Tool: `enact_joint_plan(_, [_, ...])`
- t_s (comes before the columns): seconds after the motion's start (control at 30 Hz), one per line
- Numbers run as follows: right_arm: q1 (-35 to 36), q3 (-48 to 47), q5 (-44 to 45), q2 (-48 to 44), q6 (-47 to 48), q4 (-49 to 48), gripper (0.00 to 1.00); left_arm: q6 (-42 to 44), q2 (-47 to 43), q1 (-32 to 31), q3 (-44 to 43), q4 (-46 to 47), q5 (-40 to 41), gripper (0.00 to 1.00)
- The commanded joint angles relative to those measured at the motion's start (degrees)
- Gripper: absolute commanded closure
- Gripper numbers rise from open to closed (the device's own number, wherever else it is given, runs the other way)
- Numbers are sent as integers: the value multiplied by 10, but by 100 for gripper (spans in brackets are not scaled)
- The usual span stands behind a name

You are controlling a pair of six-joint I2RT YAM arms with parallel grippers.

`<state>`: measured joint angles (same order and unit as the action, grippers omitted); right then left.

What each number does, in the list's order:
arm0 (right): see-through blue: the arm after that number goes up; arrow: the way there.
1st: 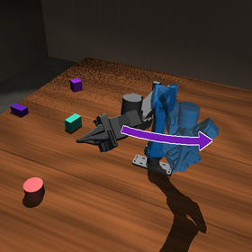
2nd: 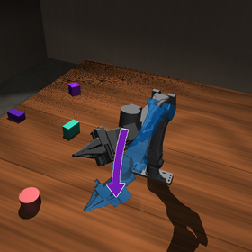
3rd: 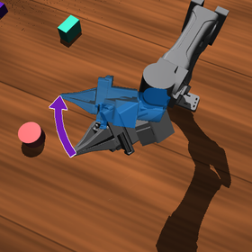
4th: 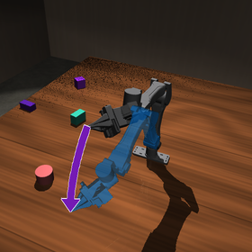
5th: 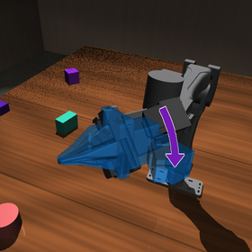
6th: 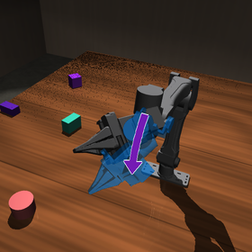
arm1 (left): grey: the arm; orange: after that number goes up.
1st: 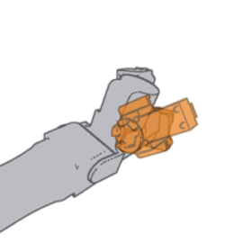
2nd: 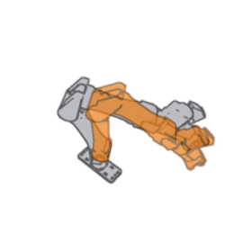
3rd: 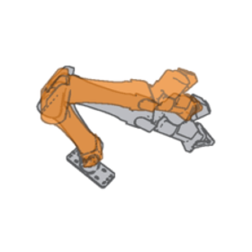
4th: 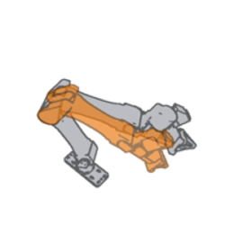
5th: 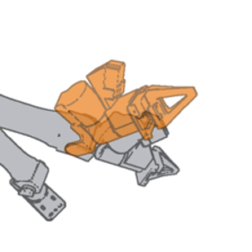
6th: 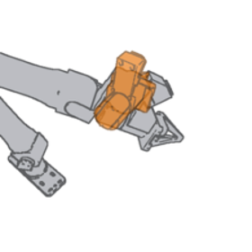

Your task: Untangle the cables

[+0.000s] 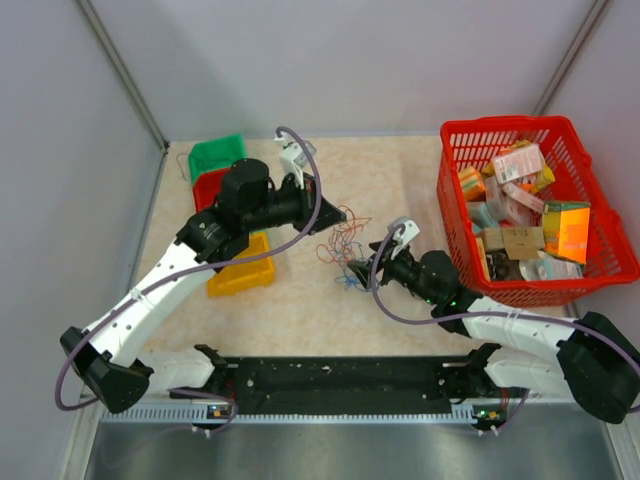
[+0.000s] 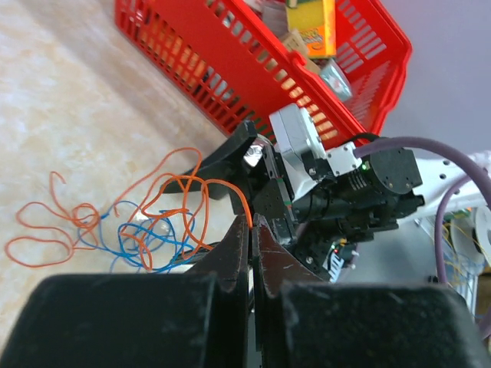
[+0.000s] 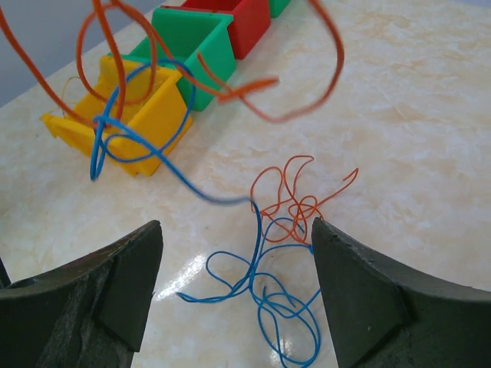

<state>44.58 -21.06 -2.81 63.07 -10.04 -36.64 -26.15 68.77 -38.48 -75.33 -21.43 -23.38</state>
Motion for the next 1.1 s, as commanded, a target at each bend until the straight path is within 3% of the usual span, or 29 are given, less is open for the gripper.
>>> enact_joint_plan(0.0, [4, 12, -2, -18, -2, -56, 23, -11, 14, -1, -9, 34, -91, 100])
enact_joint_plan(0.17, [4, 11, 0, -21, -7, -57, 32, -13, 23, -1, -8, 33, -112, 100])
enact_joint_plan(0.2, [4, 11, 0, -20, -6, -57, 42, -13, 24, -1, -7, 32, -115, 100])
enact_joint_plan(0.23, [4, 10, 1, -18, -6, -58, 58, -11, 25, -1, -9, 31, -117, 100])
enact_joint_plan(0.3, [5, 6, 13, -15, -10, -51, 100, 5, 25, -1, -21, -1, -89, 100])
enact_joint_plan(0.37, [4, 0, 50, -8, -18, -37, 100, 24, 15, -1, -42, -42, 1, 100])
enact_joint_plan(0.47, [4, -13, 110, 9, -23, -12, 100, 32, -43, -1, -41, -68, 216, 100])
enact_joint_plan(0.57, [4, -31, 174, 21, -37, 30, 100, 51, -162, -1, 60, 50, 349, 100])
enact_joint_plan(0.67, [5, -37, 206, 29, -43, 48, 100, 57, -237, -1, 132, 135, 373, 100])
enact_joint_plan(0.83, [4, -49, 201, 45, -50, 58, 100, 47, -170, 0, 54, 19, 357, 100])
enact_joint_plan(1.0, [5, -57, 204, 46, -29, 84, 100, 47, -171, -1, 61, 25, 363, 100])
enact_joint_plan(1.03, [5, -59, 178, 50, -17, 86, 98, 48, -173, 0, 62, 29, 354, 100])
enact_joint_plan(1.07, [4, -70, 150, 59, -5, 97, 85, 48, -167, 0, 60, 27, 340, 100])
